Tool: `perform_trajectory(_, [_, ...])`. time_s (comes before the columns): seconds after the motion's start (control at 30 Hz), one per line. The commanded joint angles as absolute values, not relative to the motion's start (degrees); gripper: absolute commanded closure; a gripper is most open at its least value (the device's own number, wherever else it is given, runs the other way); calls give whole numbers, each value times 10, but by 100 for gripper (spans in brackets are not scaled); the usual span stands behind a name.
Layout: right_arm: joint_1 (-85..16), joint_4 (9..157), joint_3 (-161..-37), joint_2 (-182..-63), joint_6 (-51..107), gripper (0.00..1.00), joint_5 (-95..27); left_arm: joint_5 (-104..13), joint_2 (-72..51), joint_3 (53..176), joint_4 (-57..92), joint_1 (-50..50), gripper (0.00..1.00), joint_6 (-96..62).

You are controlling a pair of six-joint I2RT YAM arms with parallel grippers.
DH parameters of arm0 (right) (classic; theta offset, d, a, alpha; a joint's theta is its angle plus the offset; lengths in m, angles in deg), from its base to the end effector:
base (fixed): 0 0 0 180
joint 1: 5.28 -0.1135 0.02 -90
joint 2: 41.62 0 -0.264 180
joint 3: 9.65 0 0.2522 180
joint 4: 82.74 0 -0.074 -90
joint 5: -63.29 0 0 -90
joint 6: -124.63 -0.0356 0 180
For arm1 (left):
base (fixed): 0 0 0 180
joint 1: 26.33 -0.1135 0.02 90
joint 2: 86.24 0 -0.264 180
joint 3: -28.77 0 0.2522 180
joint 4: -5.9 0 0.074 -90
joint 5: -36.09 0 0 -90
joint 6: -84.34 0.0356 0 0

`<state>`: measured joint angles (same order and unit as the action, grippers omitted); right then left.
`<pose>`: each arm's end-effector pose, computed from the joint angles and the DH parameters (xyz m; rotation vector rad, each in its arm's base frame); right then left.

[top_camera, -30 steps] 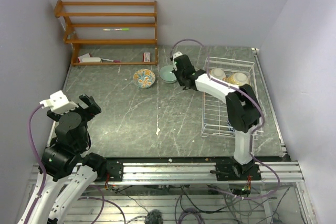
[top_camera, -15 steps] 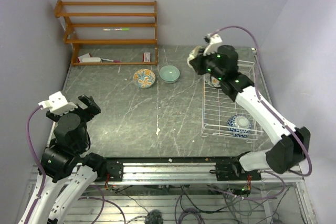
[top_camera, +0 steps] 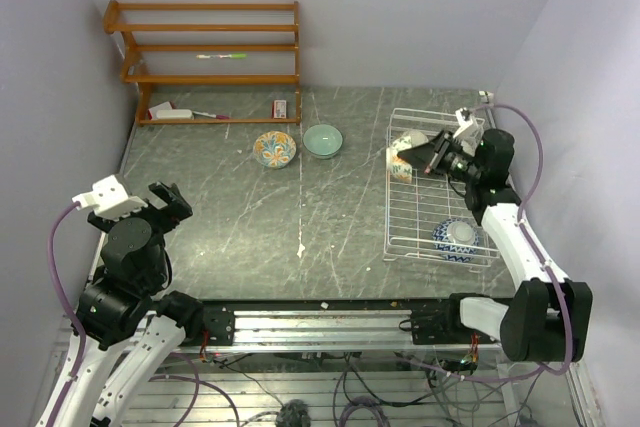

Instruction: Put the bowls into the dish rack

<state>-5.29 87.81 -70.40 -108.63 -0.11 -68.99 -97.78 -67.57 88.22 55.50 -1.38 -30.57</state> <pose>0.2642 0.0240 0.3019 0.0347 1.9138 1.0934 0.0642 -0.0027 0.3475 -0.5479 1.5898 0.0064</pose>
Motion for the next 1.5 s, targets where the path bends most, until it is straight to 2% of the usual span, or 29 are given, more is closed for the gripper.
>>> perform_trajectory(0.0, [-6,1075,-627,-1083,-162,98,-820,-968,-679,881,539,-18,2,-305])
perform_trajectory(0.4, [43,1128,-557,-1107,-202,97,-835,-970,-670,881,536,-18,2,-301])
perform_trajectory(0.63, [92,1217,-500,-1129,-259,97,-855,-967,-665,881,535,-18,2,-301])
perform_trajectory(0.97, [103,1141,-509,-1156,-194,94,-831,-971,-665,881,536,-18,2,-303])
perform_trajectory(1.33, [121,1187,-483,-1227,-210,94,-830,-971,-661,881,539,-18,2,-304])
perform_trajectory(1.47, [142,1166,-469,-1240,-193,88,-827,-969,-655,881,538,-18,2,-303])
